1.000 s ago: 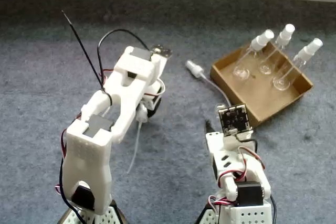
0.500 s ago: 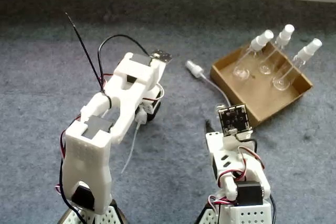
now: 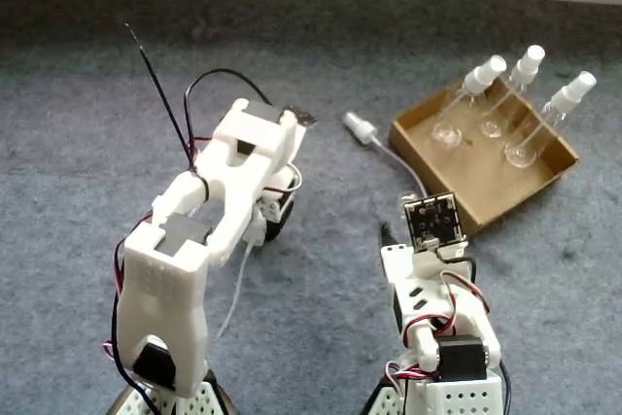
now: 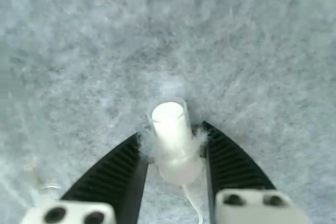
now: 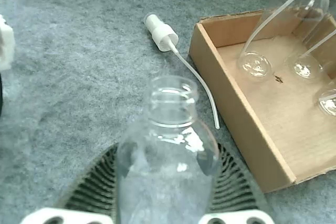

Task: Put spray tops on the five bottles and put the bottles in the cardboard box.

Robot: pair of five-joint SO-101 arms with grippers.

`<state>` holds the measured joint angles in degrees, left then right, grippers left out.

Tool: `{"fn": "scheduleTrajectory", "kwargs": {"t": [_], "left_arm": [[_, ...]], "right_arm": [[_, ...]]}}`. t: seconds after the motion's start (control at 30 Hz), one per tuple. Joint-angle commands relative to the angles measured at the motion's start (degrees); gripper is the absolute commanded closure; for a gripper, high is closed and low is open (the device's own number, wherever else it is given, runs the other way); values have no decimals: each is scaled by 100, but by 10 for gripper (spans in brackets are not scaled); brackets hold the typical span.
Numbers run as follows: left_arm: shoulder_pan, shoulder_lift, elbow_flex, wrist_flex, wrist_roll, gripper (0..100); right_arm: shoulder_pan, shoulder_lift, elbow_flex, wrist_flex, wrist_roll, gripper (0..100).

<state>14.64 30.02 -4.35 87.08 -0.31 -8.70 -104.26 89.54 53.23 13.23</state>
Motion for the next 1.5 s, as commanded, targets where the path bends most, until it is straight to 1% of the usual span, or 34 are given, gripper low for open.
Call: {"fn": "scheduleTrajectory", "kwargs": {"t": [0.0,0.17,0.47,0.6,0.67,0.77,0.93,1.0,1.23,1.33,1.47], "left_arm": [[198,-92,-57,273,18,908],[145,-48,-514,281,9,996],[251,-101,-804,325,0,996],[268,-338,-1288,325,18,996],[268,-593,-1578,360,9,996],[277,-1051,-2000,642,0,996],[268,-1789,-2501,932,0,996],[268,-2097,-2642,923,0,996],[268,-3284,-3257,888,26,995],[268,-3776,-3327,888,26,995],[268,-4374,-3310,888,35,995]], "right_arm": [[-48,-101,-312,22,9,964],[-48,-101,-295,22,9,964],[-57,-101,-171,4,9,964],[-66,-101,-163,4,-26,964],[-66,-101,-163,4,-26,964],[-84,-101,-163,4,-26,964],[-611,-101,-163,4,-26,964],[-743,-101,-154,4,-26,964],[-787,-101,-154,4,0,964],[-848,-101,-154,4,-18,964],[-1481,-101,-154,-4,-9,964]]}}
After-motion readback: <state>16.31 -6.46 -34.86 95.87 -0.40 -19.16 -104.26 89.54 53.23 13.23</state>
